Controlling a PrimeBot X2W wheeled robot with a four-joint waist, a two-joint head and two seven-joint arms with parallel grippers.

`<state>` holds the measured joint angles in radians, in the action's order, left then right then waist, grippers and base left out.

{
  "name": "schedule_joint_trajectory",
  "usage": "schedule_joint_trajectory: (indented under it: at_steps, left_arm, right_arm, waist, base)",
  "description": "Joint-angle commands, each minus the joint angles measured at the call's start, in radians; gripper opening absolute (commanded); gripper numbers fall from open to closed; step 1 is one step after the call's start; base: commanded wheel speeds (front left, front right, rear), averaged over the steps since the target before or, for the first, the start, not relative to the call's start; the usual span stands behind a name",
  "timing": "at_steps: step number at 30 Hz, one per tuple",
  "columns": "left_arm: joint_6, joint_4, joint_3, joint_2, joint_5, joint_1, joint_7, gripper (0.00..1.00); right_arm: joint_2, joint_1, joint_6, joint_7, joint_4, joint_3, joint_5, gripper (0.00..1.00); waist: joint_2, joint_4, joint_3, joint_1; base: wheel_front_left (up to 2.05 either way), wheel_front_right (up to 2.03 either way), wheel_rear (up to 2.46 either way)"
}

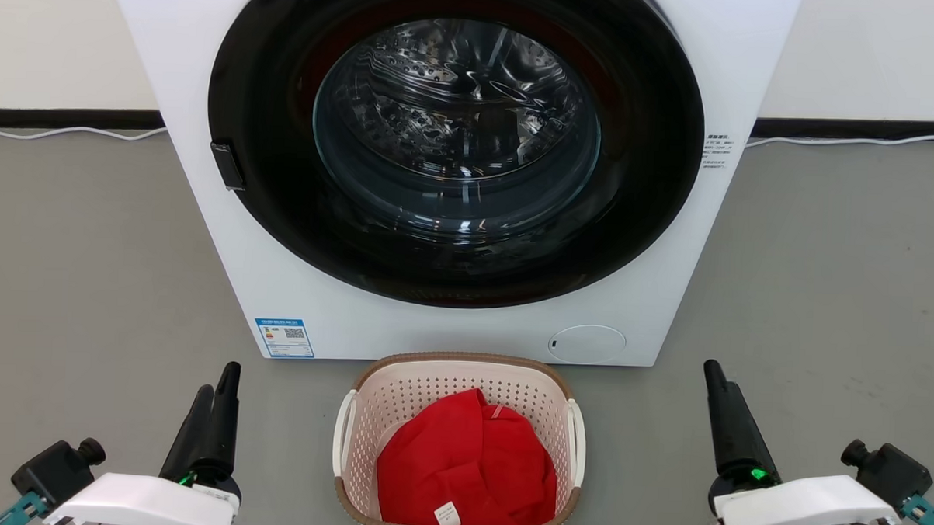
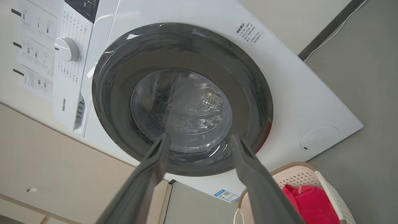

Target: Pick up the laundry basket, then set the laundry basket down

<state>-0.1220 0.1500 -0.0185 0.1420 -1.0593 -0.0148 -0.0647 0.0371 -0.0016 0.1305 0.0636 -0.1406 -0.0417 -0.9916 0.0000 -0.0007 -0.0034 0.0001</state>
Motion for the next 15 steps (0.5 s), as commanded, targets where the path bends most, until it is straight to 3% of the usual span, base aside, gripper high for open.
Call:
schedule_joint_trajectory:
  at_steps: [1,15]
  left_arm:
    - [-0.005,-0.038,0.011,0.022,0.045,0.017,-0.017,1.0]
    - [-0.006,-0.076,0.018,0.018,0.276,0.01,-0.058,1.0]
  right_arm:
    - [0.009,-0.027,0.0,0.019,0.036,-0.022,0.053,1.0]
    - [0.01,-0.016,0.0,0.06,0.074,-0.034,0.282,1.0]
  waist:
    - [0.0,0.0,-0.001,-0.0001]
    - [0.0,-0.004,-0.007,-0.0001]
  base:
    - [0.0,0.0,0.0]
    - [0.0,0.0,0.0]
